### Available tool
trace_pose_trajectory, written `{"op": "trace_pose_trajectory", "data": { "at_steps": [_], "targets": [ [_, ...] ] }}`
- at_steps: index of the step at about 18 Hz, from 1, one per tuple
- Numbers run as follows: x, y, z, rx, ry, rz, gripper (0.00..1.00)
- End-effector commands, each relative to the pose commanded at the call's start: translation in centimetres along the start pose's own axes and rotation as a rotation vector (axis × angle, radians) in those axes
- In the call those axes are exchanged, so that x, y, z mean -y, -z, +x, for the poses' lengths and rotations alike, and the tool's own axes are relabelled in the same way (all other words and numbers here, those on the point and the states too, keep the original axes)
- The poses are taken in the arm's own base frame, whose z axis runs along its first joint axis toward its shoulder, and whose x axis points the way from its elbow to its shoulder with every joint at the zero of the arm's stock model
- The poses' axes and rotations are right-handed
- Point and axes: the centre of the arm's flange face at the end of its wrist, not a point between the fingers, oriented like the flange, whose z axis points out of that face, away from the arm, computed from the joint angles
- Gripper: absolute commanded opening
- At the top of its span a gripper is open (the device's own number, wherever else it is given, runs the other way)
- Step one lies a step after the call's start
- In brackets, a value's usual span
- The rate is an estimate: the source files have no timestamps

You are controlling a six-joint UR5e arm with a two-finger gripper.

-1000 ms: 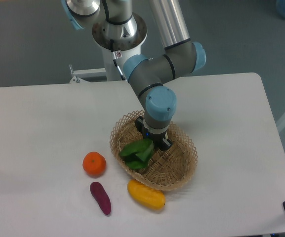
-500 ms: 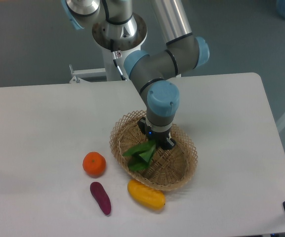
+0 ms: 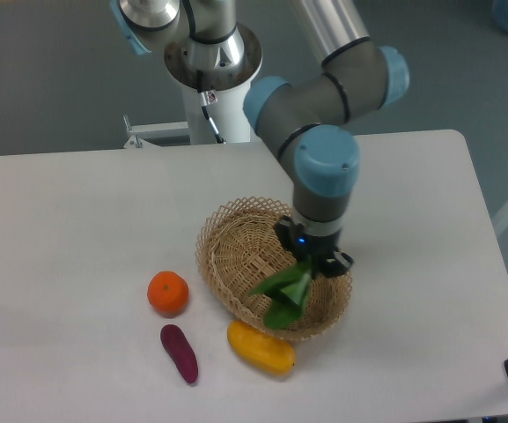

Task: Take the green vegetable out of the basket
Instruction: 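Lift the bok choy out of the basket and carry it beside the basket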

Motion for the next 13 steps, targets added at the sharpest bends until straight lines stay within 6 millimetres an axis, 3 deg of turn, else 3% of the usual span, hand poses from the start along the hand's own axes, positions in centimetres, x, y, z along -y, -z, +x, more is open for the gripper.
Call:
{"op": "trace_pose_trajectory", "data": {
  "at_steps": [8,13],
  "targets": [
    [-1.3,0.3,-5.9,0.024,0.04,0.01,0.27],
    [-3.1,0.2,-9.5,0.006,0.071,0.01,0.27]
  ]
}}
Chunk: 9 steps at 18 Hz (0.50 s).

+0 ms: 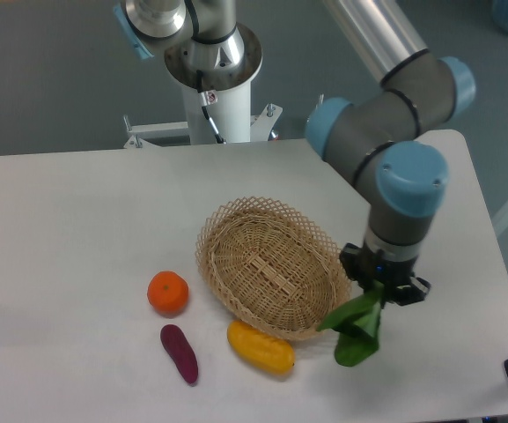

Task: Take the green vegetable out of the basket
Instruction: 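Lift the bok choy out of the basket and carry it beside the basket, then hold the bok choy raised in the closed gripper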

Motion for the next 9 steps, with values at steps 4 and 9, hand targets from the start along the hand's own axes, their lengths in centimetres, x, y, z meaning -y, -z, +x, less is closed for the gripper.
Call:
{"op": "trace_pose_trajectory", "data": {
  "at_steps": [4,9],
  "targets": [
    [-1.1,0.2,-1.5,0.009,-0.013,0.01,0.27],
    [-2.1,0.2,-2.7,-0.044,-0.026,0.033,0.27]
  ]
}}
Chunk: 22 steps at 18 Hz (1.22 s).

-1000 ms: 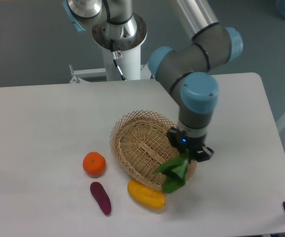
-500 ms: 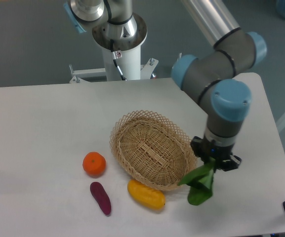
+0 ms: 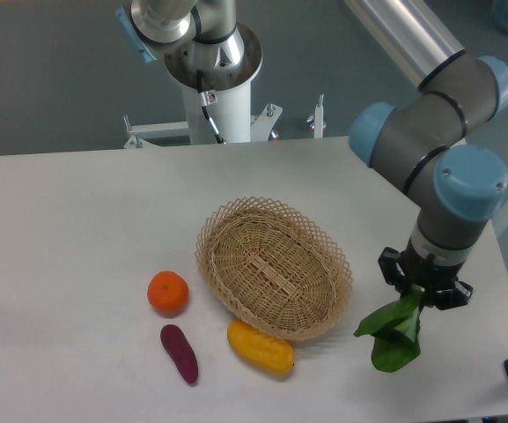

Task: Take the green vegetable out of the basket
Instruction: 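Hold the bok choy raised in the closed gripper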

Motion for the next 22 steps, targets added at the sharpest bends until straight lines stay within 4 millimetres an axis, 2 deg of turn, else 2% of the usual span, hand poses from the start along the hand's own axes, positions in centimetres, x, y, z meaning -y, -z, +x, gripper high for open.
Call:
{"op": "trace_pose_trajectory", "data": {
  "at_steps": [5,22],
  "targets": [
    [0.47,0.04,-1.23,-0.039,-0.002,-0.052,0.3],
    [0.8,-0.3,-1.16,-0.036,-0.039,-0.072,0.26]
  ]
}}
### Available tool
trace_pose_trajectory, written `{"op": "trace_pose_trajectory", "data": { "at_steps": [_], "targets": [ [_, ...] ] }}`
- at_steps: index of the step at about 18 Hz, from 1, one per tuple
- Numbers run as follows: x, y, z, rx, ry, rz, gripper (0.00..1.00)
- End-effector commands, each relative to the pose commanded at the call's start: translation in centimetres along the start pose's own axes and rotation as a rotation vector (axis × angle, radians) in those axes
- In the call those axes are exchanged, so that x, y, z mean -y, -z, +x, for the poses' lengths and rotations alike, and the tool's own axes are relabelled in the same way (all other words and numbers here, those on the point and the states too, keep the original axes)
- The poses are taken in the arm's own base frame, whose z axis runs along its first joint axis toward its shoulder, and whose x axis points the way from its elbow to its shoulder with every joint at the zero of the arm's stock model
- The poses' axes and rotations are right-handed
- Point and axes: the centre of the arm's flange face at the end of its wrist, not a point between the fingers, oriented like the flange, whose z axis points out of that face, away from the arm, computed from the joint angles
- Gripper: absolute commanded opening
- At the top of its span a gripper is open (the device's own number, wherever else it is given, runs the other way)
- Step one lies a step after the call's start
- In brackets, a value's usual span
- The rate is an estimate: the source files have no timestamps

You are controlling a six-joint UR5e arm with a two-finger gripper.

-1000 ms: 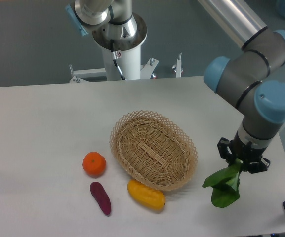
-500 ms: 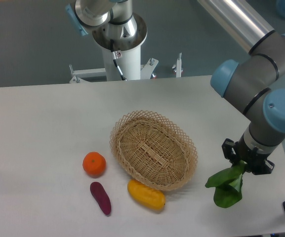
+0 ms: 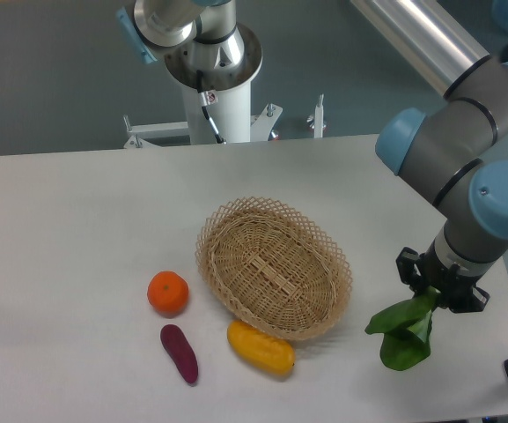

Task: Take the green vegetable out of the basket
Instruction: 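Hold the bok choy raised in the closed gripper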

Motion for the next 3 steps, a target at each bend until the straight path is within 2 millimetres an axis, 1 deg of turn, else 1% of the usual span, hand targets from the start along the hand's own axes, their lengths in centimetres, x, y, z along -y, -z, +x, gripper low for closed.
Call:
{"op": "trace_pose_trajectory", "data": {
  "at_steps": [3],
  "targets": [
    [-0.03,0.04,0.04,0.0,0.0,-0.001,0.25]
  ]
}}
